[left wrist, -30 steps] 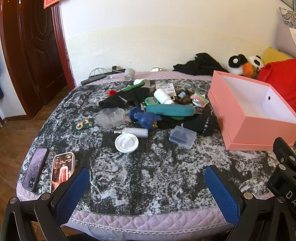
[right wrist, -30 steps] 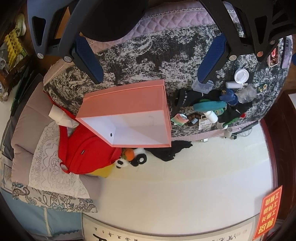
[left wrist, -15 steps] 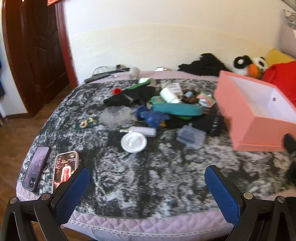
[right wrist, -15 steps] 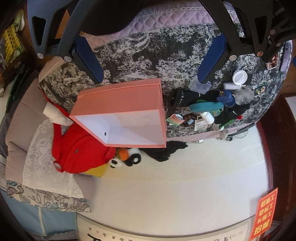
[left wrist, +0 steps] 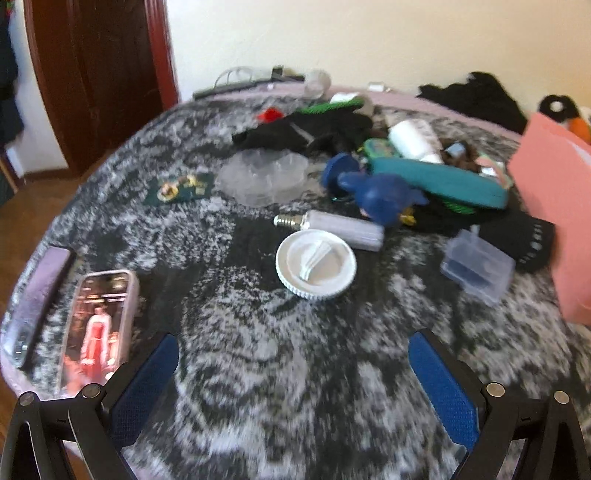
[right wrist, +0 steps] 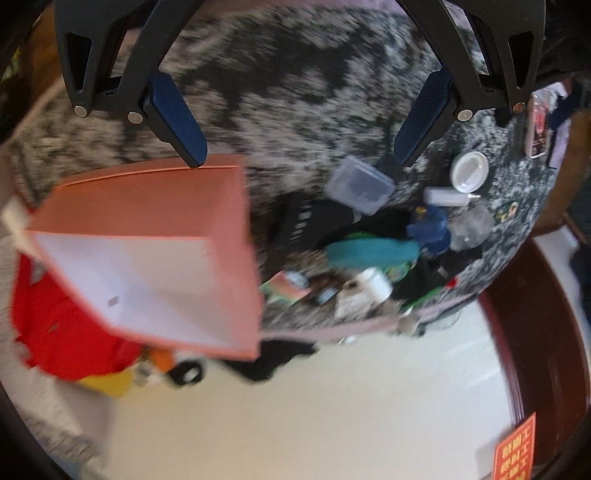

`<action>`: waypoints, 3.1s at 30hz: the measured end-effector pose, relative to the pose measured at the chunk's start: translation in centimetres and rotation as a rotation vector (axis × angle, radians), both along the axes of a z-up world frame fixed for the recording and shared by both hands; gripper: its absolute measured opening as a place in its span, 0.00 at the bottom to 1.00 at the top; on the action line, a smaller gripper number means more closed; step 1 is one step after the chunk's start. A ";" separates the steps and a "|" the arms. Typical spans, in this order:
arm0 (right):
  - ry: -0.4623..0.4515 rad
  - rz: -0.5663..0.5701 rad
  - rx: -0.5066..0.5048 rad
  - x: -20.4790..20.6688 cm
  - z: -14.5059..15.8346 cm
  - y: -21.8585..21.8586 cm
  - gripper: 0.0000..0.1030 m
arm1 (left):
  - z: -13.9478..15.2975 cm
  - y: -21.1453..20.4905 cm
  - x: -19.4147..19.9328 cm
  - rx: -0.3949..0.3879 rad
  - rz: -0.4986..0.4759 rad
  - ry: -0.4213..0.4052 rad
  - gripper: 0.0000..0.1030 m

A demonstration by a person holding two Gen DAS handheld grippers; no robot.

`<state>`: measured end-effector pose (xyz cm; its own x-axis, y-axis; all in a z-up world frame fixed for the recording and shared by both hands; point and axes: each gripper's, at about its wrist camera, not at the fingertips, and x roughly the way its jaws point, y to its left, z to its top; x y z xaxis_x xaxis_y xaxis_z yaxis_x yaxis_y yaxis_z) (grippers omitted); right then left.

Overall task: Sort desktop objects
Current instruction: 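Grasp the white round lid with the left tool while the right tool grasps the clear case, then carry the lid and clear case over the pink box and release both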

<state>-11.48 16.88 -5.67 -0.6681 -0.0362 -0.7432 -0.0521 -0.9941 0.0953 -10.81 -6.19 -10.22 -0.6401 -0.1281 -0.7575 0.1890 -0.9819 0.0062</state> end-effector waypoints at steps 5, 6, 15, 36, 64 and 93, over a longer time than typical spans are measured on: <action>-0.028 0.043 -0.065 -5.7 -1.8 -1.5 1.00 | -2.4 -0.8 -3.7 0.005 0.041 -0.056 1.00; -0.025 0.050 -0.065 -6.6 -1.8 -1.7 1.00 | -2.7 -0.9 -4.5 0.016 0.045 -0.064 1.00; -0.039 0.074 0.040 -12.5 -2.7 -2.2 1.00 | -6.4 -1.5 -9.3 0.078 0.081 -0.168 1.00; -0.174 0.238 0.097 -13.1 -7.3 -2.4 1.00 | -5.9 -2.1 -9.5 0.106 0.098 -0.130 0.63; -0.214 0.358 -0.047 -5.4 -7.0 -3.2 0.61 | -2.4 -1.6 -5.1 0.113 0.070 -0.079 0.63; -0.217 0.459 0.086 3.6 -8.0 -4.9 0.61 | -1.4 -1.6 1.7 0.089 0.072 -0.107 0.63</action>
<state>-7.92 12.00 -13.67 -0.4278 -0.2220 -0.8762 0.3815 -0.9231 0.0476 -9.11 -7.84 -11.65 -0.5464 -0.0999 -0.8316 0.2620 -0.9634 -0.0564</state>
